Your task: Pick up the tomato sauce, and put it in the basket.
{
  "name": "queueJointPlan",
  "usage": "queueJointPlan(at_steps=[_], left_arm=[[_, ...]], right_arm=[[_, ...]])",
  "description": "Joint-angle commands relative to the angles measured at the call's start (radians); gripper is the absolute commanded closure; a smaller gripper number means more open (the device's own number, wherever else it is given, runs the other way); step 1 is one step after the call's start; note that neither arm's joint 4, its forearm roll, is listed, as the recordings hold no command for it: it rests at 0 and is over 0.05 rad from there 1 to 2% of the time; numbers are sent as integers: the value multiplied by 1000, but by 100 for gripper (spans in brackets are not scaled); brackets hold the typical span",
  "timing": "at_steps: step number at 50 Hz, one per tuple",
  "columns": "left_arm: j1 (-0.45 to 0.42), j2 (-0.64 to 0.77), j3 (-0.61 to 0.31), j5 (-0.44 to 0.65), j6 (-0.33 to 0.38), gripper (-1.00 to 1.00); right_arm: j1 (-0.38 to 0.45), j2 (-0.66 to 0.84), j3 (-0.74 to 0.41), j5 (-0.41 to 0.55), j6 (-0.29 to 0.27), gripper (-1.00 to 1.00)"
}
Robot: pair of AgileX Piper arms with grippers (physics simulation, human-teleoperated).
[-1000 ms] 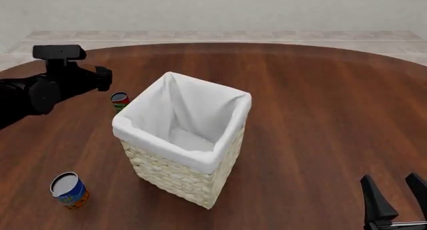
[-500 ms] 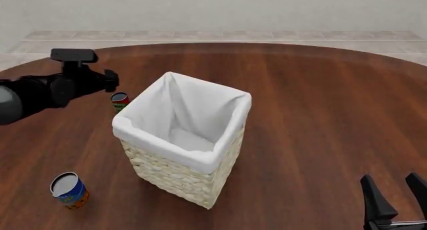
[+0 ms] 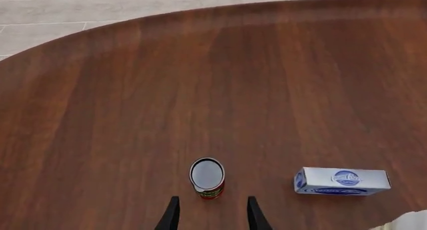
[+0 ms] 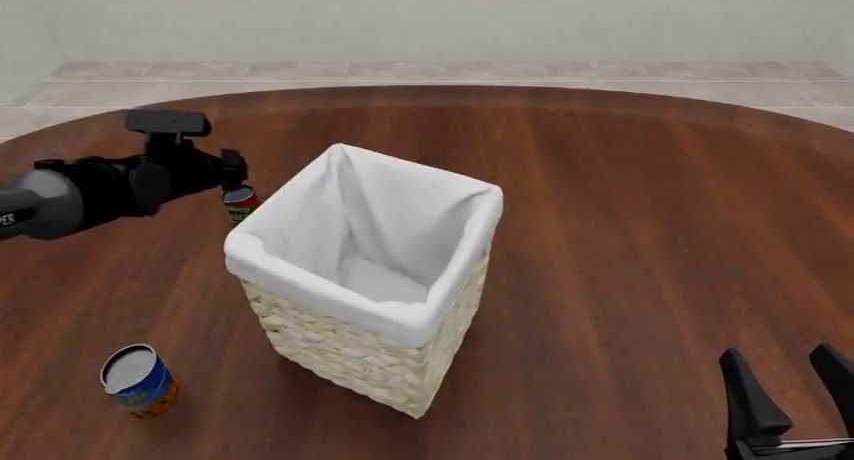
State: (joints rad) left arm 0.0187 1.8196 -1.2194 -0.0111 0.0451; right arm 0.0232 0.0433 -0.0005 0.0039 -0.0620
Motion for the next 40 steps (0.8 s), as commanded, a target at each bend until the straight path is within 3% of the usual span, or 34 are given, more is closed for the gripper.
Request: queueJointPlan(at_steps=[1,28,40], left_arm=[[1,50,-31,-17,13,-100],[15,157,-98,-49,11,-100],[5,193,-99,-80,-10,-100]], right_arm=[[-2,30,0,-26,-6,-100],[-5,-20,0,30,-6,-100],[-4,-2,0,14,-3,-100]])
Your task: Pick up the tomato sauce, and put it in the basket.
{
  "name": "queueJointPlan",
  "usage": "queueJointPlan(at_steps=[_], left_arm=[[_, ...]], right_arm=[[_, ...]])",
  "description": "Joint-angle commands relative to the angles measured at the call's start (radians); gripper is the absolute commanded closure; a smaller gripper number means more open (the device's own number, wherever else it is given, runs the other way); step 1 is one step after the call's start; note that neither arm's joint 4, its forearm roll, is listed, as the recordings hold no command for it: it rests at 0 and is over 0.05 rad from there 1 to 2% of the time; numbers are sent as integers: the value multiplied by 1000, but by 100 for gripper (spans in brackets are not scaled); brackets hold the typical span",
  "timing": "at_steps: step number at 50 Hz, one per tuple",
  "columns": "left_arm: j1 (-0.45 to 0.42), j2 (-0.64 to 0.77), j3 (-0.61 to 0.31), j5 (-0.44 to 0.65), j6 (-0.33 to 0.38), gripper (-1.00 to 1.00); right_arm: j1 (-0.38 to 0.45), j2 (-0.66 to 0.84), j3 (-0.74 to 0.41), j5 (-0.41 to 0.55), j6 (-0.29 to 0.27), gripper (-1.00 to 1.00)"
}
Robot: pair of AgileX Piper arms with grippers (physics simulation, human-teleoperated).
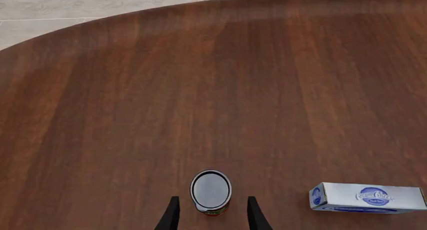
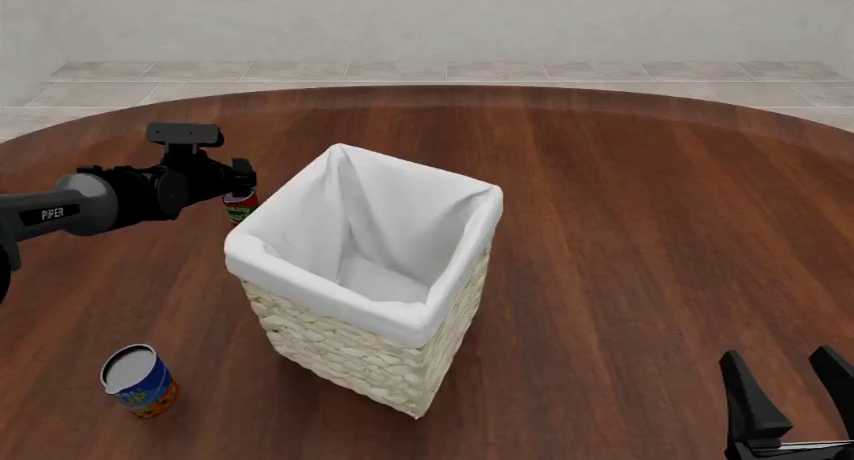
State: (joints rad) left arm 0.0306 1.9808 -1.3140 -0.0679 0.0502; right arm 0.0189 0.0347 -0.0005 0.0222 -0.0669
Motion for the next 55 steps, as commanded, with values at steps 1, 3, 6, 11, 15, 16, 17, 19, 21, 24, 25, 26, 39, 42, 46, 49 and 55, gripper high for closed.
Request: queueJointPlan(at_steps=[1,3,6,11,15,16,17,19,21,24,25,26,39,42,46,49,55], left_arm=[[-7,33,-2,-27,-15,-100],[-6,37,0,-33,-18,-100],[-6,46,7,-43,-21,-100],[-5,56,20,-61,-27,-100],[-3,59,27,-70,-31,-100],[-1,58,31,-73,-32,-100],[0,62,28,-72,-33,-100],[3,62,35,-79,-34,-100],[6,61,41,-82,-34,-100],[11,66,38,-83,-35,-100],[11,67,39,-85,-36,-100],[12,67,43,-88,-36,-100],[7,117,21,-106,-55,-100],[6,132,5,-106,-62,-100],[1,141,-1,-106,-67,-100],[4,144,-4,-106,-65,-100],[14,162,-10,-115,-66,-100]], right_arm=[[0,11,0,-9,1,-100],[2,17,0,-15,1,-100],[2,37,0,-34,0,-100],[2,48,0,-45,-1,-100],[2,59,0,-55,1,-100],[3,64,0,-60,-1,-100],[2,70,0,-65,0,-100],[3,84,0,-78,0,-100],[4,103,0,-97,-1,-100],[5,113,0,-107,-2,-100],[5,123,0,-116,-2,-100],[5,124,0,-118,-1,-100],[4,65,0,-58,-2,-100],[4,70,0,-62,-1,-100],[2,71,0,-62,-1,-100],[0,82,0,-72,-1,-100],[3,120,0,-108,-3,-100]])
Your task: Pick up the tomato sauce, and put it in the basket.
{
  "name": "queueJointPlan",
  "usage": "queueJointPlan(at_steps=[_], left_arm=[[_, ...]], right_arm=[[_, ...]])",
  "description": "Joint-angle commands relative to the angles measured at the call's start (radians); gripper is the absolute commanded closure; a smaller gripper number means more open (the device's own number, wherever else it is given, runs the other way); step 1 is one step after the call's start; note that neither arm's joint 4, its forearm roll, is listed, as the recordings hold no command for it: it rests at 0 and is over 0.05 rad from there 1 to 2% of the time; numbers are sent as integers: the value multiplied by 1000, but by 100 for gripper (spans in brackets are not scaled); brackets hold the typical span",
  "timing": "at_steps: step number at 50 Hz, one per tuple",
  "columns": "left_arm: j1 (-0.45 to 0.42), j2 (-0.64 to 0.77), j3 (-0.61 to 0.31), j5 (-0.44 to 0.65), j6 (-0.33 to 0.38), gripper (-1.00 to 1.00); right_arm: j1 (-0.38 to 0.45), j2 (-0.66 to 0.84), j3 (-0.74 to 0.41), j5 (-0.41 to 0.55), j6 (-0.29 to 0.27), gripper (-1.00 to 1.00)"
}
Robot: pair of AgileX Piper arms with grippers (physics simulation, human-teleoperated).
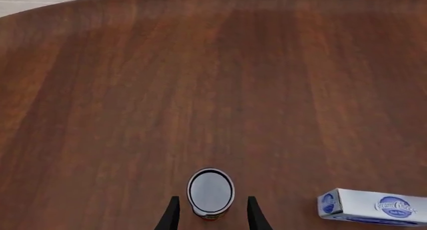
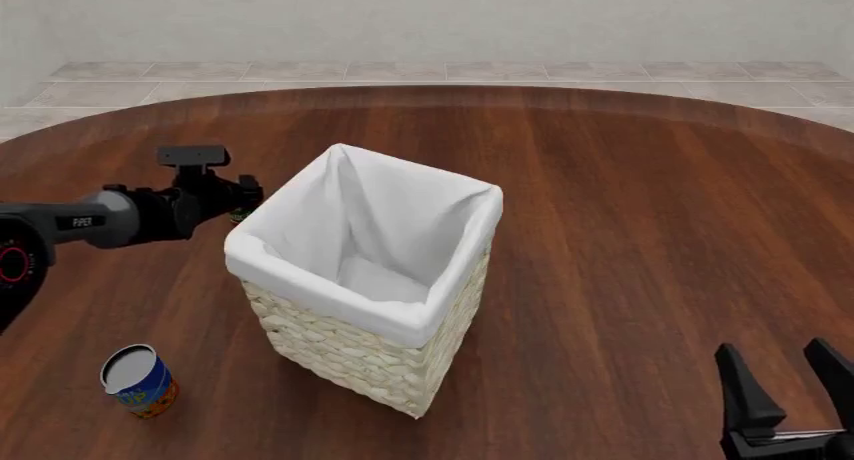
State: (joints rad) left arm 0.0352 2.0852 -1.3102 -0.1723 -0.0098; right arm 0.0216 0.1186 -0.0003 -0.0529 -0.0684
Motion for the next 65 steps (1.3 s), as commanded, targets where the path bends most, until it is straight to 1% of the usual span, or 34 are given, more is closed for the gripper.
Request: queueJointPlan(at_steps=[1,9,19,35,44,62,63,65], left_arm=[[10,59,-13,-12,-6,-100],[16,68,-8,-22,-10,-100],[17,92,-2,-44,-19,-100],[11,146,-61,-17,-24,-100],[18,170,-87,-5,-23,-100],[18,194,-98,-8,-27,-100],[20,189,-96,-10,-23,100],[22,183,-93,-14,-14,100]], right_arm=[[0,47,0,-43,0,-100],[0,79,0,-74,-1,-100],[1,70,0,-64,-1,-100],[1,40,0,-33,0,-100],[0,55,0,-44,-1,-100],[0,56,0,-42,-3,-100],[0,57,0,-42,-4,-100],[0,57,0,-42,-4,-100]])
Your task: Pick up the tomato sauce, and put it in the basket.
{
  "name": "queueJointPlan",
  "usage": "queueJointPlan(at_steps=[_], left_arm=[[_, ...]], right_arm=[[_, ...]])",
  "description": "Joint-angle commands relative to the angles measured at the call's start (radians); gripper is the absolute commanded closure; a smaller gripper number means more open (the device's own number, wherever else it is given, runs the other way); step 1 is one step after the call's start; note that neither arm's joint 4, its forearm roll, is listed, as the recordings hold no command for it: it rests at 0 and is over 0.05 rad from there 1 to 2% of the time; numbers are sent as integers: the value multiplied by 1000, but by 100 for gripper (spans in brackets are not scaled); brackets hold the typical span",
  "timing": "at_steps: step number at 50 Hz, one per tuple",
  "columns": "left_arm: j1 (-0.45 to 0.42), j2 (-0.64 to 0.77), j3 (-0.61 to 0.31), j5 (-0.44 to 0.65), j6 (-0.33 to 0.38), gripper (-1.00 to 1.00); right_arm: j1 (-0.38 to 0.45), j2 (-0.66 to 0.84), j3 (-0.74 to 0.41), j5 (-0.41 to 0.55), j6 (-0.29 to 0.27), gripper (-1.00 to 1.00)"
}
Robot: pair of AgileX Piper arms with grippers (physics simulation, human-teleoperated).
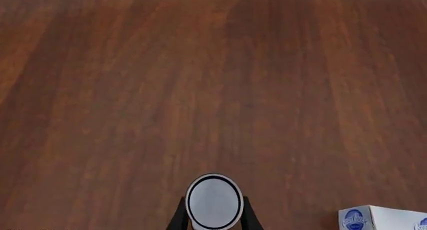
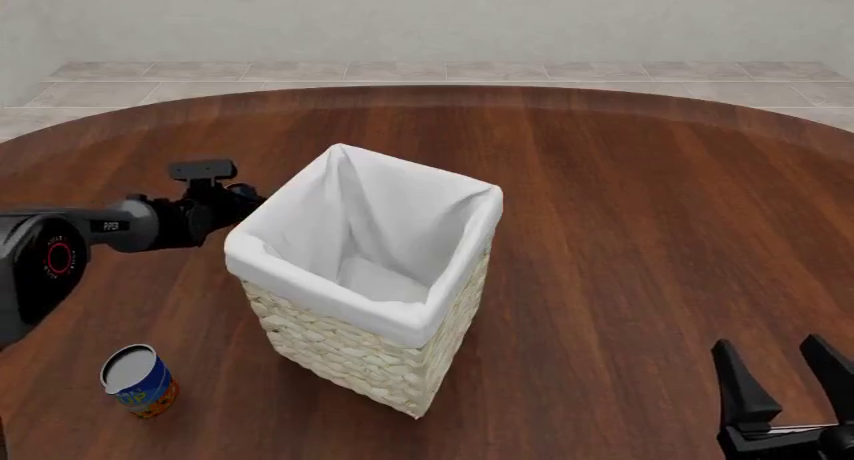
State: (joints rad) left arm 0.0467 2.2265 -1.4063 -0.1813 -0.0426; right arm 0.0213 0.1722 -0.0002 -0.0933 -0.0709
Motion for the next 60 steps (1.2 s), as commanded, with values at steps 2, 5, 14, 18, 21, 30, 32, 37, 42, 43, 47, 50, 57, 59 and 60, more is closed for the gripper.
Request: queueJointPlan(at_steps=[2,5,14,18,21,30,32,37,42,43,47,50,57,59,60], left_arm=[[10,41,2,-4,17,100],[15,36,3,-3,22,100],[15,19,10,-4,29,100],[14,6,13,-2,29,100],[19,-8,19,-7,34,100],[20,-50,33,-6,36,100],[20,-64,40,-9,32,100],[27,-95,65,-24,30,100],[23,-135,92,-37,25,100],[22,-147,101,-41,24,100],[7,-175,115,-40,21,100],[6,-183,120,-41,21,100],[-3,-239,146,-36,16,100],[-13,-267,158,-32,16,100],[-18,-278,163,-31,22,100]], right_arm=[[0,3,0,-2,-1,-100],[0,-2,0,2,-1,-100],[1,-13,0,10,-1,-100],[2,-28,0,23,0,-100],[3,-31,0,25,0,-100],[7,-9,0,-1,0,-100],[9,3,0,-14,-1,-100],[11,-19,0,5,-1,-100],[12,-75,0,58,0,-100],[12,-85,0,68,-1,-100],[17,-104,0,85,-2,-100],[19,-100,0,82,-3,-100],[21,-93,0,73,-6,-100],[24,-96,0,75,-6,-100],[25,-101,0,80,-7,-100]])
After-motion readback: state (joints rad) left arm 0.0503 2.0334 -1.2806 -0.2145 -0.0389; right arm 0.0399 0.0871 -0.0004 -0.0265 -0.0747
